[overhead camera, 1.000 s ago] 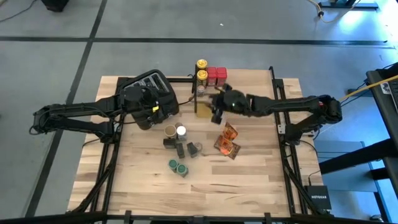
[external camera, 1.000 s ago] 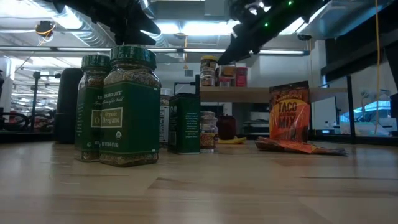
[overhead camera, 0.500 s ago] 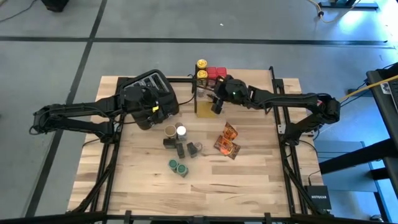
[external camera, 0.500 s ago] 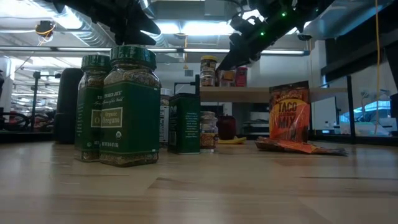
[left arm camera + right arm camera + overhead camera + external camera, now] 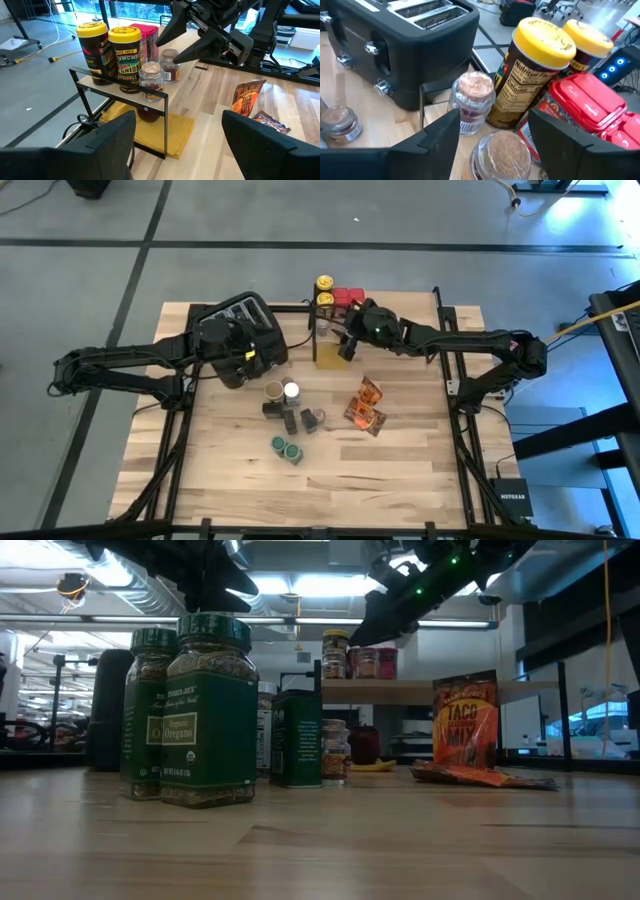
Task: Shelf spices
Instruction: Put the brown seasoning bottle on the shelf
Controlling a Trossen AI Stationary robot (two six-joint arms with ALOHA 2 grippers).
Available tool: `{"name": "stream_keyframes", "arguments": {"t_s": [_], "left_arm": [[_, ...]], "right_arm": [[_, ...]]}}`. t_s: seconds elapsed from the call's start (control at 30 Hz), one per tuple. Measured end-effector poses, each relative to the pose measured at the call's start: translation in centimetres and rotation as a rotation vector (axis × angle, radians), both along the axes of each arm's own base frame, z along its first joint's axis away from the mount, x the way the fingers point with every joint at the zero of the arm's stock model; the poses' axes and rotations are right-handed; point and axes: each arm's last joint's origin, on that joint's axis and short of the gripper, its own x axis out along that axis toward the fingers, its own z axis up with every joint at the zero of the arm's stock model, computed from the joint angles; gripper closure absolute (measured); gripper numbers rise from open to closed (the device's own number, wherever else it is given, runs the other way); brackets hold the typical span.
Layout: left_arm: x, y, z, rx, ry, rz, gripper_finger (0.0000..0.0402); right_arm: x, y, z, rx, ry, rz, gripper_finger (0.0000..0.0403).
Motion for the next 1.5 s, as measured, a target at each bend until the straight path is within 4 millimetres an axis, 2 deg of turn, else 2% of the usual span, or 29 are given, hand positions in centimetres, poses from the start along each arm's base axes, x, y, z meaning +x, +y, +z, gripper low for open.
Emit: {"name": "stream_keyframes", "arguments": {"t_s": [0.17,0.43,0.7,0.8,1.0,1.17,1.23,1.3,1.5], "left_arm": [[0.0,0.0,0.0,0.000,0.001,-0.001,0.0112],[0.0,0.0,0.0,0.000,0.002,0.000,0.0112],[0.0,0.0,0.0,-0.005,-0.001,0.001,0.0112],[0.0,0.0,0.0,0.000,0.001,0.000,0.0112],[0.0,0.0,0.0,0.005,0.001,-0.001,0.0112],[0.0,0.0,0.0,0.002,0.001,-0.001,0.0112],[0.0,0.0,0.0,0.001,0.000,-0.001,0.0112],[0.0,0.0,0.0,0.000,0.001,-0.001,0.0112],[0.0,0.0,-0.1,-0.003,0.012,-0.001,0.0112]], "right_arm": [[-0.3,0.2,0.6,-0.027,-0.003,0.009,0.0164],[-2.2,2.9,3.7,-0.098,-0.041,0.048,0.0165],[-1.9,1.7,2.6,-0.060,0.003,-0.002,0.0165],[-1.8,1.6,3.0,-0.067,-0.026,-0.005,0.0165],[-1.0,1.5,8.8,0.015,-0.111,-0.025,0.0165],[-0.6,0.0,13.2,0.113,-0.034,-0.138,0.0165],[-0.4,-0.3,14.0,0.161,-0.002,-0.151,0.0165],[-0.1,-0.3,13.8,0.201,0.042,-0.150,0.0165],[0.7,-0.5,10.9,0.233,0.155,-0.153,0.0165]]}}
